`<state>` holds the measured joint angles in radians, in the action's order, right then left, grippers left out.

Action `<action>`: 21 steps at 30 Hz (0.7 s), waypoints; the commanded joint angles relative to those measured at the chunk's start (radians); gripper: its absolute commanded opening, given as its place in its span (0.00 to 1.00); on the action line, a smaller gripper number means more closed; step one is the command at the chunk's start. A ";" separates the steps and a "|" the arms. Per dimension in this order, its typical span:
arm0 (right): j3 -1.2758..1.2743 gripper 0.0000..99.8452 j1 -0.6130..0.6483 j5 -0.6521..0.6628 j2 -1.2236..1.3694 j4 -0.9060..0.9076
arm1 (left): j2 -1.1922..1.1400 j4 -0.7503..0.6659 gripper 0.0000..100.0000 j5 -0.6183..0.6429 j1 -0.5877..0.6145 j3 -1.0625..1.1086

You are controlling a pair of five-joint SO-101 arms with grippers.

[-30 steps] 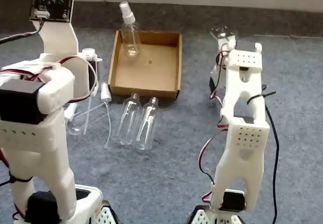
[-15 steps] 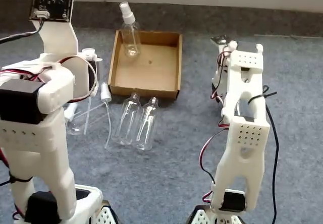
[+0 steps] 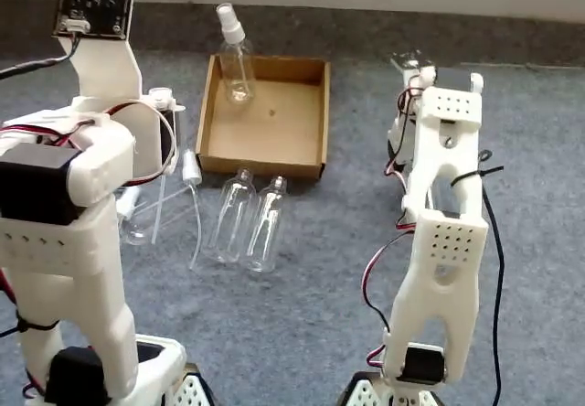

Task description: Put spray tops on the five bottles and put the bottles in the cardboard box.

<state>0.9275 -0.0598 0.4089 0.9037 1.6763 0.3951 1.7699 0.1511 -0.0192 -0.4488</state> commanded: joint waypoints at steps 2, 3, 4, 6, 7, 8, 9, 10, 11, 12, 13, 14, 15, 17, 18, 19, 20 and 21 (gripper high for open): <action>0.056 0.29 -0.010 -0.028 0.021 -0.007 | 0.025 -0.002 0.06 -0.003 -0.013 0.002; 0.056 0.29 -0.010 -0.028 0.028 -0.007 | 0.025 -0.002 0.06 -0.003 -0.013 0.002; 0.058 0.29 -0.010 -0.028 0.031 -0.007 | 0.025 -0.002 0.06 -0.003 -0.013 0.002; 0.058 0.26 -0.010 -0.028 0.033 -0.007 | 0.025 -0.002 0.06 -0.003 -0.013 0.002; 0.058 0.22 -0.010 -0.028 0.028 -0.007 | 0.025 -0.002 0.06 -0.003 -0.013 0.002; 0.058 0.19 -0.010 -0.028 0.024 -0.007 | 0.025 -0.002 0.06 -0.003 -0.013 0.002; 0.058 0.17 -0.010 -0.028 0.016 -0.007 | 0.025 -0.002 0.06 -0.003 -0.013 0.002; 0.058 0.14 -0.010 -0.028 0.010 -0.007 | 0.025 -0.002 0.06 -0.003 -0.013 0.002; 0.058 0.12 -0.010 -0.026 0.002 -0.007 | 0.025 -0.002 0.06 -0.003 -0.013 0.002; 0.058 0.10 -0.010 -0.026 -0.004 -0.007 | 0.025 -0.002 0.06 -0.003 -0.013 0.002; 0.058 0.09 -0.010 -0.025 -0.012 -0.007 | 0.025 -0.002 0.06 -0.003 -0.013 0.002; 0.058 0.08 -0.010 -0.025 -0.018 -0.007 | 0.025 -0.002 0.06 -0.003 -0.013 0.002; 0.058 0.07 -0.010 -0.025 -0.025 -0.007 | 0.025 -0.002 0.06 -0.003 -0.013 0.002; 0.058 0.03 -0.007 -0.026 -0.047 -0.007 | 0.025 -0.002 0.06 -0.003 -0.013 0.002; 0.058 0.01 -0.004 -0.028 -0.064 -0.007 | 0.025 -0.002 0.06 -0.003 -0.013 0.002; 0.058 0.00 -0.002 -0.028 -0.087 -0.007 | 0.025 -0.002 0.06 -0.003 -0.013 0.002; 0.058 0.00 -0.002 -0.029 -0.116 -0.005 | 0.025 -0.002 0.06 -0.003 -0.013 0.002; 0.058 0.00 -0.002 -0.029 -0.150 -0.005 | 0.025 -0.002 0.06 -0.002 -0.015 0.002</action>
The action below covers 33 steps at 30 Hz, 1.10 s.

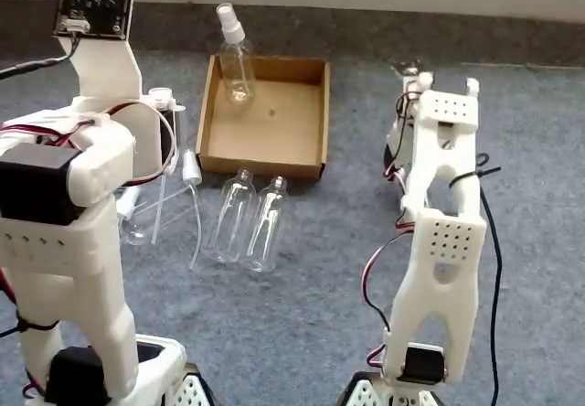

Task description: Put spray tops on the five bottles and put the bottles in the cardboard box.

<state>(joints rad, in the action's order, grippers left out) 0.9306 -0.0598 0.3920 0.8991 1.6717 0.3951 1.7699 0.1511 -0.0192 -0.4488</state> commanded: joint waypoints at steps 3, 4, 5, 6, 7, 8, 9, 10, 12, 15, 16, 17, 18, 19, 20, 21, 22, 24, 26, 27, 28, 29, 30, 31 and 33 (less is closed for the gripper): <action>0.056 0.00 0.002 -0.025 -0.271 0.025 | 0.025 0.000 0.06 0.000 -0.018 0.002; 0.056 0.00 0.007 -0.044 -0.320 0.050 | 0.025 0.002 0.06 0.000 -0.018 0.002; 0.056 0.00 0.008 -0.058 -0.369 0.085 | 0.025 0.002 0.06 0.000 -0.016 0.002; 0.048 0.00 0.018 -0.060 -0.427 0.099 | 0.025 0.003 0.06 0.002 -0.016 0.002; 0.042 0.00 0.028 -0.060 -0.492 0.096 | 0.025 0.003 0.06 0.002 -0.018 0.002; 0.015 0.00 0.035 -0.064 -0.541 0.096 | 0.025 0.003 0.06 0.002 -0.018 0.002; -0.053 0.00 0.035 -0.064 -0.588 0.096 | 0.025 0.003 0.06 0.002 -0.018 0.002; -0.130 0.00 0.039 -0.064 -0.631 0.096 | 0.025 0.005 0.06 0.003 -0.018 0.007; -0.292 0.00 0.050 -0.061 -0.734 0.096 | 0.027 0.005 0.06 0.018 -0.019 0.036; -0.536 0.00 0.064 -0.035 -0.911 0.096 | 0.027 0.005 0.06 0.025 -0.019 0.084; -0.607 0.00 0.065 -0.029 -0.975 0.094 | 0.027 0.005 0.06 0.026 -0.019 0.096; -0.677 0.00 0.074 -0.026 -1.043 0.094 | 0.027 0.005 0.06 0.026 -0.019 0.104; -0.739 0.00 0.081 -0.026 -1.113 0.094 | 0.028 0.005 0.06 0.026 -0.019 0.110; -0.799 0.00 0.088 -0.026 -1.191 0.090 | 0.028 0.005 0.06 0.026 -0.019 0.111; -0.854 0.00 0.102 -0.028 -1.276 0.070 | 0.028 0.005 0.06 0.028 -0.021 0.111; -0.908 0.00 0.120 -0.032 -1.369 0.033 | 0.028 0.005 0.06 0.028 -0.021 0.111; -0.961 0.00 0.140 -0.054 -1.461 -0.022 | 0.030 0.005 0.06 0.028 -0.021 0.111; -1.130 0.00 0.179 -0.104 -1.643 -0.153 | 0.058 0.005 0.06 0.028 -0.021 0.113; -1.326 0.00 0.228 -0.130 -1.799 -0.332 | 0.099 0.005 0.06 0.028 -0.021 0.104; -1.425 0.00 0.262 -0.138 -1.862 -0.420 | 0.128 0.000 0.06 0.028 -0.021 0.097; -1.508 0.00 0.294 -0.138 -1.906 -0.503 | 0.159 -0.002 0.06 0.028 -0.021 0.085; -1.595 0.00 0.328 -0.138 -1.945 -0.588 | 0.183 -0.003 0.06 0.028 -0.024 0.070; -1.670 0.00 0.357 -0.138 -1.969 -0.664 | 0.209 -0.003 0.06 0.028 -0.036 0.056; -1.742 0.00 0.389 -0.140 -1.986 -0.736 | 0.232 -0.015 0.06 0.028 -0.054 0.041; -1.828 0.00 0.458 -0.140 -2.000 -0.912 | 0.265 -0.069 0.06 0.028 -0.099 0.028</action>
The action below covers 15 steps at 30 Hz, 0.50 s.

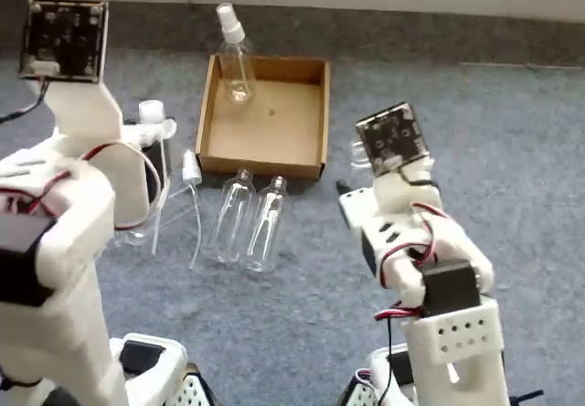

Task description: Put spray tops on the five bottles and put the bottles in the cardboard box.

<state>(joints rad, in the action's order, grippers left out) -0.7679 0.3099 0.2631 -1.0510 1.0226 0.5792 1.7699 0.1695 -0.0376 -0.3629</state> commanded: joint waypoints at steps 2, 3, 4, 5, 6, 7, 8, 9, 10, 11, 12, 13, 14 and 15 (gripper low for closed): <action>-0.179 0.00 0.148 -0.011 -0.047 -0.426 | 0.085 -0.143 0.06 0.012 -0.124 -0.058; -0.200 0.00 0.168 -0.011 -0.044 -0.490 | 0.081 -0.181 0.06 0.032 -0.140 -0.056; -0.217 0.00 0.179 -0.011 -0.041 -0.541 | 0.073 -0.219 0.06 0.057 -0.150 -0.056; -0.229 0.00 0.186 -0.011 -0.041 -0.576 | 0.064 -0.255 0.06 0.077 -0.157 -0.056; -0.242 0.00 0.191 -0.011 -0.042 -0.599 | 0.053 -0.287 0.06 0.095 -0.162 -0.056; -0.249 0.00 0.193 -0.011 -0.045 -0.608 | 0.044 -0.313 0.06 0.110 -0.171 -0.056; -0.255 0.00 0.193 -0.011 -0.045 -0.605 | 0.035 -0.342 0.06 0.127 -0.186 -0.056; -0.257 0.00 0.193 -0.011 -0.047 -0.607 | 0.024 -0.365 0.06 0.141 -0.203 -0.056; -0.259 0.00 0.194 -0.011 -0.047 -0.607 | 0.008 -0.391 0.06 0.155 -0.217 -0.056; -0.262 0.00 0.205 -0.011 -0.047 -0.604 | -0.008 -0.420 0.06 0.166 -0.229 -0.056; -0.277 0.00 0.208 -0.011 -0.047 -0.604 | -0.024 -0.448 0.06 0.175 -0.243 -0.056; -0.300 0.00 0.209 -0.011 -0.048 -0.611 | -0.041 -0.477 0.06 0.184 -0.262 -0.056; -0.320 0.00 0.213 -0.014 -0.048 -0.616 | -0.059 -0.508 0.06 0.190 -0.280 -0.056; -0.338 0.00 0.214 -0.037 -0.048 -0.636 | -0.077 -0.540 0.06 0.192 -0.292 -0.056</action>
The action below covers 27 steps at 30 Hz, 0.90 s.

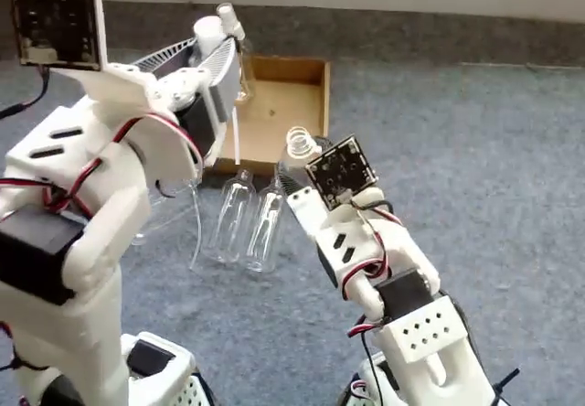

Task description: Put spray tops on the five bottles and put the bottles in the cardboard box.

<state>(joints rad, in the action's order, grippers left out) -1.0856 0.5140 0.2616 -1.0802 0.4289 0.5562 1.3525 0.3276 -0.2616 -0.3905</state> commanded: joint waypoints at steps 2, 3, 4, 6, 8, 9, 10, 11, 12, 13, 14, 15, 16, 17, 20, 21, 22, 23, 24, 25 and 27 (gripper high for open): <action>-0.053 0.00 0.005 -0.117 -0.021 -0.127 | -0.091 -0.184 0.06 0.034 -0.081 -0.030; -0.071 0.00 0.001 -0.143 -0.025 -0.170 | -0.108 -0.206 0.06 0.034 -0.088 -0.030; -0.096 0.00 -0.013 -0.153 -0.036 -0.202 | -0.125 -0.222 0.06 0.034 -0.097 -0.030; -0.136 0.00 -0.031 -0.157 -0.073 -0.237 | -0.154 -0.227 0.06 0.031 -0.107 -0.031; -0.163 0.00 -0.035 -0.157 -0.120 -0.243 | -0.182 -0.229 0.06 0.034 -0.107 -0.028; -0.176 0.00 -0.031 -0.157 -0.147 -0.243 | -0.196 -0.233 0.06 0.034 -0.107 -0.031; -0.183 0.00 -0.030 -0.157 -0.170 -0.243 | -0.209 -0.236 0.06 0.034 -0.107 -0.038; -0.193 0.00 -0.030 -0.157 -0.191 -0.242 | -0.217 -0.250 0.06 0.035 -0.107 -0.038; -0.202 0.00 -0.030 -0.157 -0.206 -0.242 | -0.223 -0.264 0.06 0.035 -0.107 -0.039; -0.208 0.00 -0.030 -0.157 -0.214 -0.242 | -0.222 -0.275 0.06 0.035 -0.110 -0.041; -0.214 0.00 -0.030 -0.157 -0.216 -0.242 | -0.214 -0.281 0.06 0.035 -0.122 -0.050; -0.219 0.00 -0.030 -0.157 -0.216 -0.242 | -0.206 -0.279 0.06 0.035 -0.140 -0.068; -0.223 0.00 -0.030 -0.157 -0.216 -0.242 | -0.199 -0.269 0.06 0.035 -0.159 -0.091; -0.226 0.00 -0.030 -0.157 -0.216 -0.242 | -0.191 -0.250 0.06 0.035 -0.180 -0.113; -0.228 0.00 -0.031 -0.157 -0.216 -0.242 | -0.179 -0.175 0.06 0.034 -0.259 -0.171; -0.228 0.00 -0.031 -0.157 -0.216 -0.242 | -0.177 -0.153 0.06 0.034 -0.275 -0.182; -0.228 0.00 -0.033 -0.157 -0.216 -0.242 | -0.176 -0.140 0.06 0.034 -0.286 -0.186; -0.228 0.00 -0.035 -0.157 -0.216 -0.240 | -0.176 -0.130 0.06 0.034 -0.291 -0.186; -0.228 0.00 -0.035 -0.157 -0.217 -0.240 | -0.176 -0.127 0.06 0.034 -0.289 -0.186; -0.228 0.00 -0.035 -0.157 -0.217 -0.240 | -0.176 -0.126 0.06 0.034 -0.283 -0.188; -0.229 0.00 -0.035 -0.157 -0.217 -0.240 | -0.174 -0.120 0.06 0.034 -0.262 -0.188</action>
<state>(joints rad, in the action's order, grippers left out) -1.3265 0.4941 0.1174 -1.2766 0.2110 0.3537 1.2236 0.3537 -0.5363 -0.5409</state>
